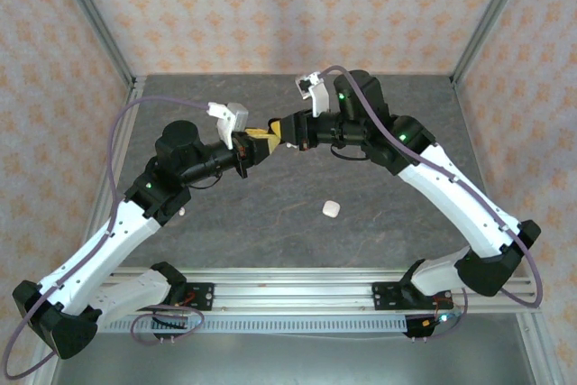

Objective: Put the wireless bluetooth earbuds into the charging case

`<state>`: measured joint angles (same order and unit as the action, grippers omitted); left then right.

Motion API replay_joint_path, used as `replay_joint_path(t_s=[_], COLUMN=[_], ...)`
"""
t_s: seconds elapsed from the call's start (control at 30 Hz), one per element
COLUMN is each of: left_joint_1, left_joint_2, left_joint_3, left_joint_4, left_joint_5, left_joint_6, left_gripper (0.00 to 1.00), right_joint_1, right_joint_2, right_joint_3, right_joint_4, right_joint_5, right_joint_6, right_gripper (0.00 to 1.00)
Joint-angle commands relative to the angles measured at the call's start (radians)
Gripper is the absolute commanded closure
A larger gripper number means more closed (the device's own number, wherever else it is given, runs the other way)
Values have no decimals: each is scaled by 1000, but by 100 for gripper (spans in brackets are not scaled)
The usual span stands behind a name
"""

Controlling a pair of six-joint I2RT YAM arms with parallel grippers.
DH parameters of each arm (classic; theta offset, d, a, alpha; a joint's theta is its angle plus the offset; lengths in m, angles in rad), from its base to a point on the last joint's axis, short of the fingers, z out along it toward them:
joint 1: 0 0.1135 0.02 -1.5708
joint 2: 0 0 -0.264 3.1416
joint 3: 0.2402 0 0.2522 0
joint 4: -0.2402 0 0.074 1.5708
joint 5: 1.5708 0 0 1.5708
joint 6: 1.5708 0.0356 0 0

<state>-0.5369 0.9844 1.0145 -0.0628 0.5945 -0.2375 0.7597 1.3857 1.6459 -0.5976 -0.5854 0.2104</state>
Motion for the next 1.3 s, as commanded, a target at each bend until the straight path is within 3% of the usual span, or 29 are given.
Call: replay_joint_path(t_s=[0.0, 0.6, 0.9, 1.13, 1.27], left_joint_1=[-3, -4, -5, -4, -4], left_joint_2=[-15, -21, -24, -47, -68], left_joint_3=[21, 7, 2, -30, -53], left_joint_4=[47, 46, 46, 37, 12], left_joint_5=[-6, -7, -7, -17, -28], left_joint_6=[-6, -10, -6, -10, -4], left_gripper=[100, 100, 100, 100, 100], right_joint_1=[7, 4, -39, -144, -229], right_joint_2=[8, 9, 5, 13, 20], right_joint_3=[28, 119, 147, 109, 3], right_joint_4=[-56, -40, -34, -152, -143], right_joint_5=[-5, 29, 23, 155, 96], right_joint_6=[-9, 51, 119, 198, 299], right_gripper=[81, 51, 49, 51, 52])
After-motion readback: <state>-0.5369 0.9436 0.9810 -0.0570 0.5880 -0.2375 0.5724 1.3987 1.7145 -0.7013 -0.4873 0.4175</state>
